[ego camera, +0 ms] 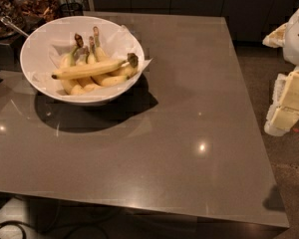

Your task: Pick banana from white bowl

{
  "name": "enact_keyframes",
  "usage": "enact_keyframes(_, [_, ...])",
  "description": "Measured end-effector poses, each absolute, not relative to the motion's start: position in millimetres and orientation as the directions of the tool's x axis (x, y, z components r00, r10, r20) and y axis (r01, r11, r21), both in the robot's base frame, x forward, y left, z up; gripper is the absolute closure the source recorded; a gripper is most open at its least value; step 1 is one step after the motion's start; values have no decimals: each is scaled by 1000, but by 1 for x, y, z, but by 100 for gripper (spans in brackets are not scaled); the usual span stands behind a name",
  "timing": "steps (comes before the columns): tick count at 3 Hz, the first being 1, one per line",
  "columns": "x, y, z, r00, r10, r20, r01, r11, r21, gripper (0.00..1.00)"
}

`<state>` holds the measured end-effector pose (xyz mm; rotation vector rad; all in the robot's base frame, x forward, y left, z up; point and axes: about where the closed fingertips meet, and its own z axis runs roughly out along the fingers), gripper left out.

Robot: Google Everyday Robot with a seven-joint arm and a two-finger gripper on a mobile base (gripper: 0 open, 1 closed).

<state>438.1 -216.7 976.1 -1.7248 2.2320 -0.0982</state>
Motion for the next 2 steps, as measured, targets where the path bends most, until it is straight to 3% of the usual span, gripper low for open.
enact_keyframes(2, [446, -175, 989, -173, -973, -155, -946, 208, -249, 0])
